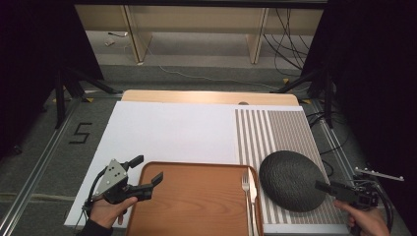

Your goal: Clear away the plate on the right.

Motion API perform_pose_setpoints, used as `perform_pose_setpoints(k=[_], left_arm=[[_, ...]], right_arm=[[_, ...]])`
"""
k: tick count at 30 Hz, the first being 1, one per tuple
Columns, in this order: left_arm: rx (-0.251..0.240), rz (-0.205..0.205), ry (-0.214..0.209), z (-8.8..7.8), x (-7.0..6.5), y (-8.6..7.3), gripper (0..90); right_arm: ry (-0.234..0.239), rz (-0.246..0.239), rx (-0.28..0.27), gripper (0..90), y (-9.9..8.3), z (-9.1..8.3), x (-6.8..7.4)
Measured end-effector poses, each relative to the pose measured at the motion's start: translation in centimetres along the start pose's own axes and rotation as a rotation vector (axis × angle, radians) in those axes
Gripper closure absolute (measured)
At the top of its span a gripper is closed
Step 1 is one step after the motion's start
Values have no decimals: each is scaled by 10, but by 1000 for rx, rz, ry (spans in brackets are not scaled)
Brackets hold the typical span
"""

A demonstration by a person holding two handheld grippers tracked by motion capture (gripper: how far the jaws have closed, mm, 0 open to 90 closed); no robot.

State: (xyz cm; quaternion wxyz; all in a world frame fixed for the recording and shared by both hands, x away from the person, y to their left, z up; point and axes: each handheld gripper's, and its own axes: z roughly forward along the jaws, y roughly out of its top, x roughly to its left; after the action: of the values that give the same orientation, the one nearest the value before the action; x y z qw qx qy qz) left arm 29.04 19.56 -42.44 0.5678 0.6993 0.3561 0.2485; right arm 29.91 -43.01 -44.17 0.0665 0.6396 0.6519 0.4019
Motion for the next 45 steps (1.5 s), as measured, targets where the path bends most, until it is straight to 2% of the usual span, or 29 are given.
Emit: perform_pose_setpoints(k=[9,21,29,45], left_arm=[[1,2,-1,0,0,0,159],[2,3,0,0,0,0,159],[4,4,-1,1,0,0,159],[7,4,-1,1,0,-1,159]], right_arm=[[0,48,45,259,-2,8,-13],[24,71,89,347,-4,19,-21],[72,114,88,421,-6,23,-29],[97,159,75,519,-5,28,-36]])
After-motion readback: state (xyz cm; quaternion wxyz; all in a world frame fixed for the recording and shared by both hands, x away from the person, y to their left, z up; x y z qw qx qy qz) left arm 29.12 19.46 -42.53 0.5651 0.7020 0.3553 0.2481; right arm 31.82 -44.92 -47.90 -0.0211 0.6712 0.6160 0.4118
